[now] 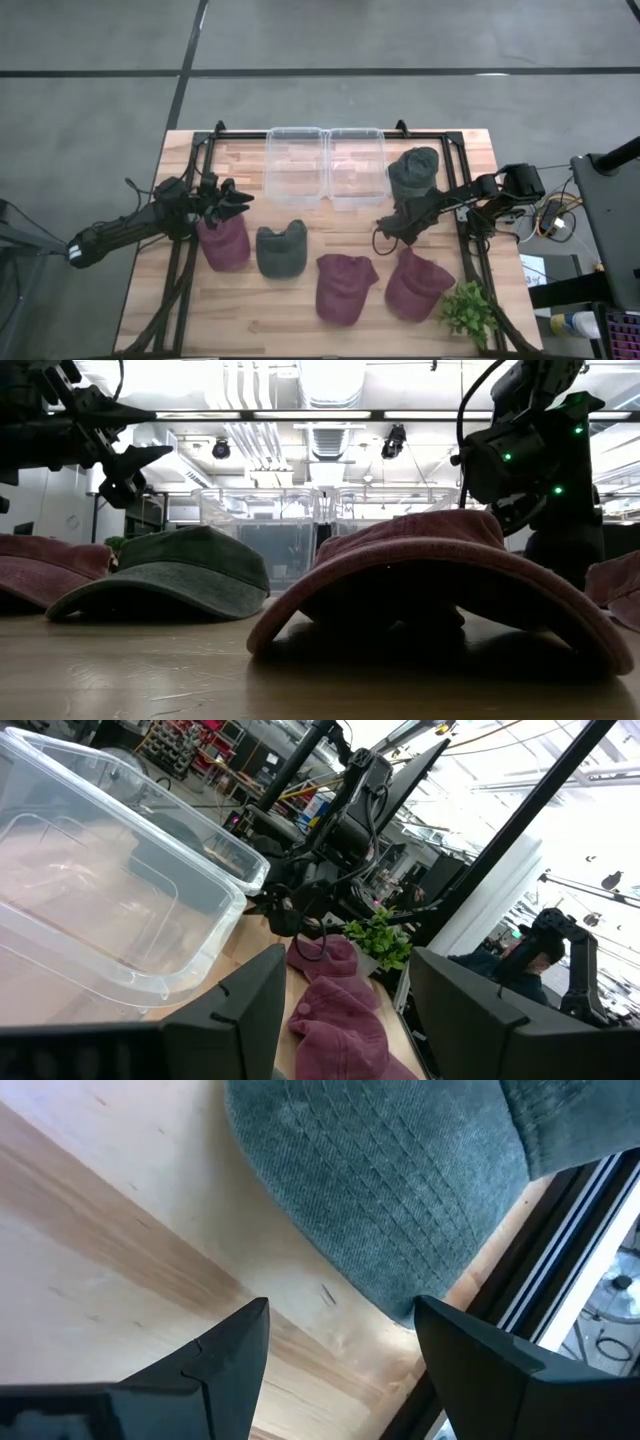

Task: Pick & Place hat
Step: Put the top black cap into the right transparent bin

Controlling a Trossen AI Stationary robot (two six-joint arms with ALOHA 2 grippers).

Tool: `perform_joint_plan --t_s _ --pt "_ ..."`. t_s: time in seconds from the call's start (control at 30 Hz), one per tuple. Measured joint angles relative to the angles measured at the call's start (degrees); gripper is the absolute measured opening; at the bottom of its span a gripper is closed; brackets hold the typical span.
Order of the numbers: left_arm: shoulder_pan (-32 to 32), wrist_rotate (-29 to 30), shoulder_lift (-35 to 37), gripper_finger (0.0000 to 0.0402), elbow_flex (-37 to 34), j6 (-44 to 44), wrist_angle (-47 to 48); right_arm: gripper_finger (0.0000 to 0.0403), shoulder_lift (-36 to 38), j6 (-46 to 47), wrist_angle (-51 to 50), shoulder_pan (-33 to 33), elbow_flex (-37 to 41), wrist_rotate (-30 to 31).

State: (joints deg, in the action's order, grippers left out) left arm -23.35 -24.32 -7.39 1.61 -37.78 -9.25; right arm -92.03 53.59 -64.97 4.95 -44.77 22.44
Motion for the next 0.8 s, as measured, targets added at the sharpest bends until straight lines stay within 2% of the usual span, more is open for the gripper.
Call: perform_joint_plan --t_s 0.27,0.8 --pt "0.00 0.00 0.01 0.0206 0.00 0.00 -0.01 0.0244 0.00 1.94 1.01 -0.03 0.00 -1.66" --pt "0.00 0.01 -0.01 0.0206 0.00 0.02 0.01 0.0236 -0.02 5.26 0.33 -2.23 0.00 0.52"
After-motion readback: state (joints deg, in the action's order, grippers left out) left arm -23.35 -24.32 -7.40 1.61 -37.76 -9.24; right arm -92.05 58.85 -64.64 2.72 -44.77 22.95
